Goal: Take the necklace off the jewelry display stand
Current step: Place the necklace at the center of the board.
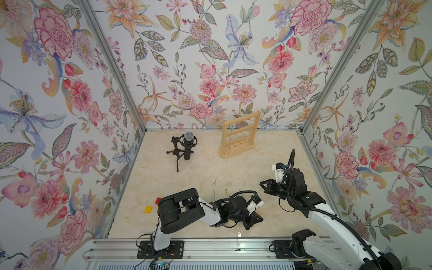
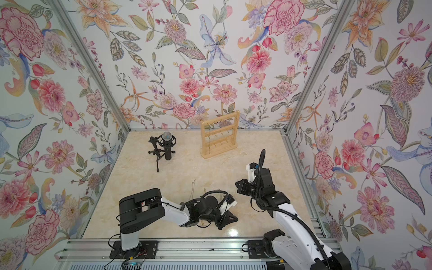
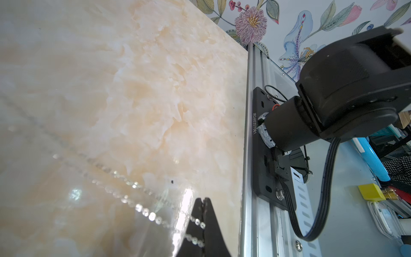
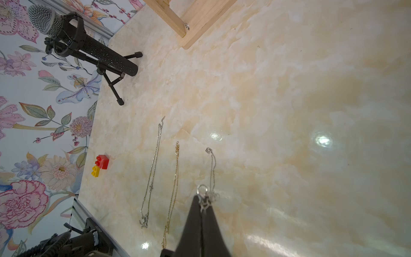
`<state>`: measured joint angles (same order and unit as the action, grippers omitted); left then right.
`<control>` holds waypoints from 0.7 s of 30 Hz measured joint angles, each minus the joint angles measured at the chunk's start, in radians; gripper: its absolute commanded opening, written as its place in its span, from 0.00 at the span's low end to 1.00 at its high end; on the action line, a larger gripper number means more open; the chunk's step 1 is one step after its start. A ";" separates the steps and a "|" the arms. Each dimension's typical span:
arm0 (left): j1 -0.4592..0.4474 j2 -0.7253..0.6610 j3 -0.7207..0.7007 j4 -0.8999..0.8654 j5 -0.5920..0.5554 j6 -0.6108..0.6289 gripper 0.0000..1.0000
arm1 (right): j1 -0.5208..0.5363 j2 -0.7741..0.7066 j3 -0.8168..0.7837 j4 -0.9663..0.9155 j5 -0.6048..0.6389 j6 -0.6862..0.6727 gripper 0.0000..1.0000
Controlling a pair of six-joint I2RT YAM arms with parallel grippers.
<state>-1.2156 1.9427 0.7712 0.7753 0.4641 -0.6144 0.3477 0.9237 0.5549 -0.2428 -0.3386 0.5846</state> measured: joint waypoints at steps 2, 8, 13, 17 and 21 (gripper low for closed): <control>-0.003 0.000 0.000 -0.008 -0.006 -0.003 0.00 | 0.006 0.016 0.000 0.007 0.012 0.000 0.00; -0.003 0.000 0.006 -0.043 -0.031 -0.013 0.00 | 0.013 0.065 0.000 0.038 0.039 -0.004 0.00; -0.003 0.003 0.026 -0.067 -0.036 -0.016 0.00 | 0.026 0.118 0.000 0.065 0.051 -0.004 0.00; -0.003 0.010 0.035 -0.082 -0.050 -0.023 0.00 | 0.033 0.158 0.000 0.090 0.060 -0.004 0.00; -0.003 0.034 0.056 -0.105 -0.052 -0.023 0.00 | 0.033 0.203 0.000 0.110 0.067 -0.004 0.00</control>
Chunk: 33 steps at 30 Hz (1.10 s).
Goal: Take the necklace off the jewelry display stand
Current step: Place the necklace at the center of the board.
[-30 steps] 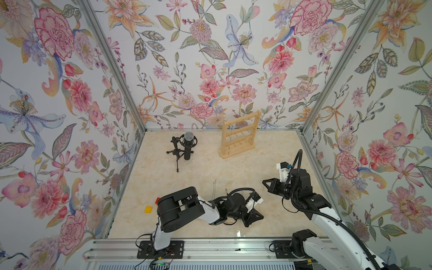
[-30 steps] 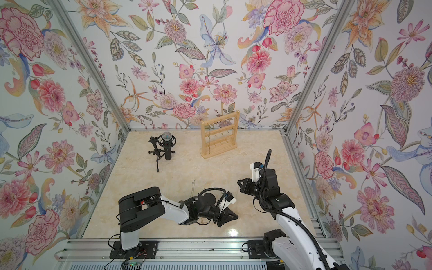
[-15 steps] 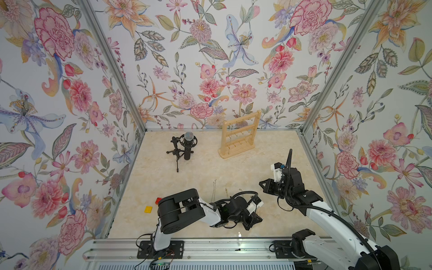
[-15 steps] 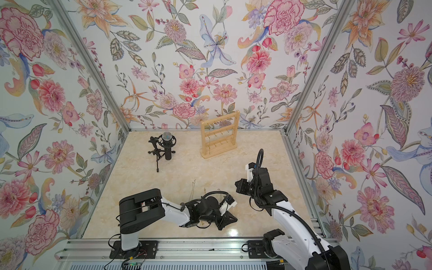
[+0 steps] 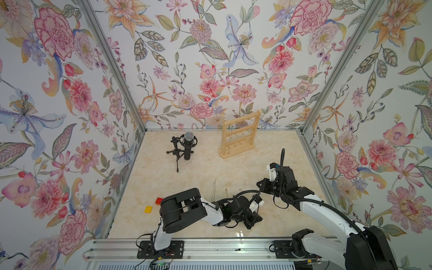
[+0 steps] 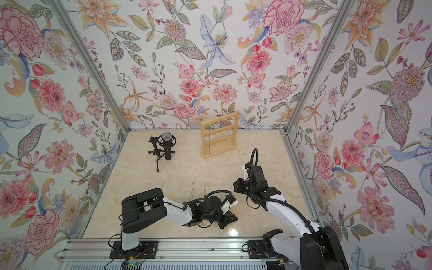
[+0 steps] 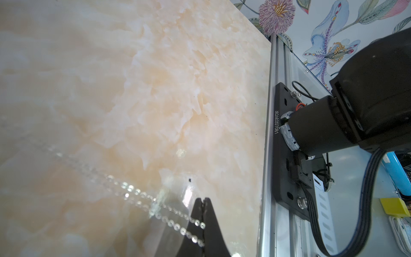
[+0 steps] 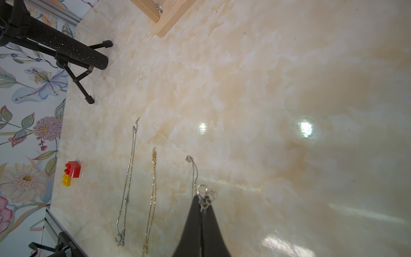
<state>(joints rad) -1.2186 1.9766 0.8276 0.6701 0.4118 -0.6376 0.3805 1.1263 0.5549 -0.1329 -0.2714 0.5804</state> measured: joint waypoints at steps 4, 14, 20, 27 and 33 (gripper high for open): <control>0.000 0.004 0.007 -0.023 -0.002 0.000 0.00 | 0.000 0.038 0.000 0.015 0.003 0.000 0.00; 0.000 0.024 0.056 -0.087 -0.031 0.001 0.07 | 0.006 0.127 0.011 0.053 0.015 -0.011 0.00; 0.000 0.024 0.059 -0.092 -0.042 0.001 0.09 | 0.006 0.164 0.026 0.068 0.019 -0.016 0.00; 0.001 0.024 0.063 -0.095 -0.061 0.001 0.12 | 0.008 0.208 0.035 0.086 0.019 -0.018 0.00; 0.001 0.024 0.071 -0.109 -0.077 0.002 0.11 | 0.012 0.222 0.048 0.094 0.019 -0.019 0.00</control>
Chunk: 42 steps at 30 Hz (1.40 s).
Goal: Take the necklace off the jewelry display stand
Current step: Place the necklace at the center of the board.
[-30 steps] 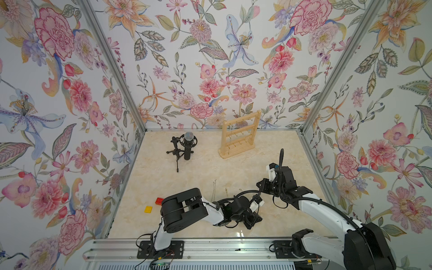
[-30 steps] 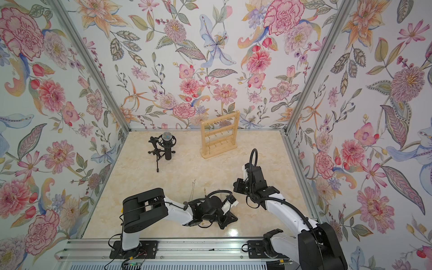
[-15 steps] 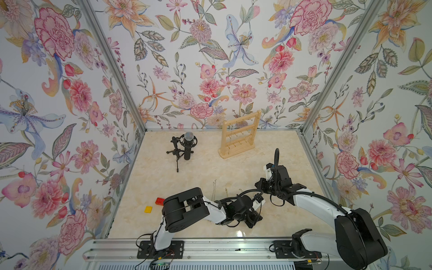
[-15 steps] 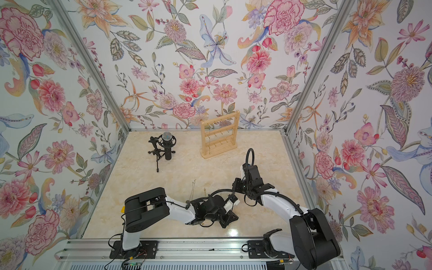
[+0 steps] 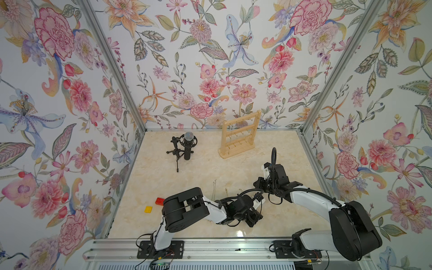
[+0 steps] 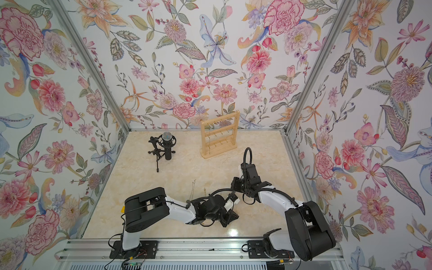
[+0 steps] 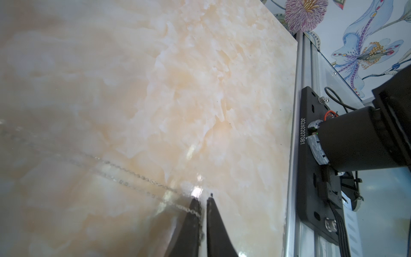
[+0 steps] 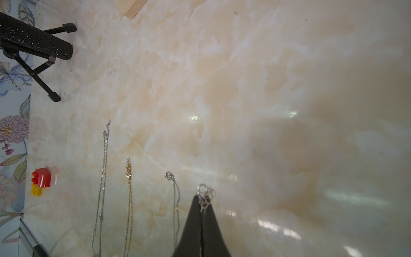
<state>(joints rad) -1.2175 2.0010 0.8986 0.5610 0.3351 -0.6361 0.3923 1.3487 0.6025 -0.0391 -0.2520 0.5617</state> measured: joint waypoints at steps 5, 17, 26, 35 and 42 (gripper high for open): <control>0.000 0.000 0.001 -0.001 -0.003 0.000 0.11 | 0.000 0.013 0.014 0.009 0.003 0.000 0.00; 0.000 -0.010 0.000 -0.023 -0.008 0.000 0.12 | 0.000 0.048 0.020 0.011 0.005 0.000 0.00; 0.000 -0.029 -0.004 -0.060 -0.018 0.000 0.13 | 0.000 0.064 0.034 0.016 0.010 -0.004 0.00; 0.000 -0.042 -0.001 -0.096 -0.014 0.008 0.17 | 0.000 0.074 0.034 0.016 0.018 -0.007 0.00; 0.000 -0.055 -0.001 -0.124 -0.014 0.011 0.19 | 0.000 0.075 0.034 0.016 0.018 -0.007 0.00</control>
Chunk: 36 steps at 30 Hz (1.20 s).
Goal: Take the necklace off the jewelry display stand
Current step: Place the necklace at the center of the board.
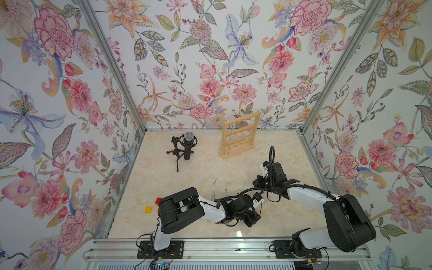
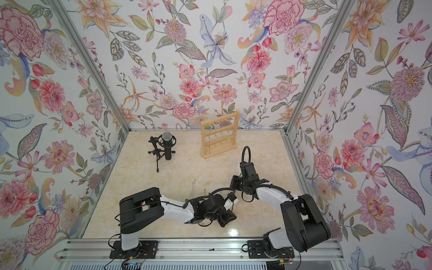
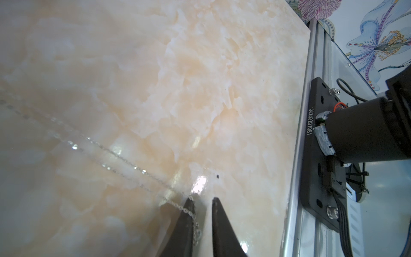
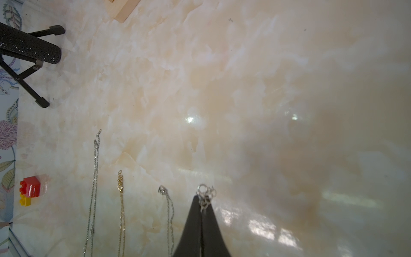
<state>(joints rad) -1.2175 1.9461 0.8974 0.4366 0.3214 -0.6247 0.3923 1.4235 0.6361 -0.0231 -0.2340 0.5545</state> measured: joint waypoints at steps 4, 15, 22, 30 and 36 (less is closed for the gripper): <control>0.000 -0.003 -0.001 -0.007 0.004 0.000 0.20 | 0.000 0.006 0.000 0.000 0.000 0.000 0.00; 0.000 -0.037 -0.016 -0.062 0.003 -0.001 0.23 | 0.000 0.011 0.000 0.002 -0.002 0.000 0.00; -0.007 -0.040 0.028 -0.149 -0.019 0.000 0.28 | 0.000 0.011 0.000 0.002 -0.005 0.000 0.00; -0.028 -0.041 0.066 -0.222 -0.066 0.007 0.33 | 0.000 0.001 -0.001 0.002 -0.011 -0.001 0.00; -0.034 -0.041 0.072 -0.236 -0.080 0.008 0.34 | 0.000 -0.078 -0.025 0.008 -0.012 -0.004 0.00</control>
<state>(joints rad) -1.2514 1.9053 0.9695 0.2005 0.2413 -0.6170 0.3923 1.3453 0.6113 -0.0151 -0.2462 0.5503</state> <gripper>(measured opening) 0.335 0.047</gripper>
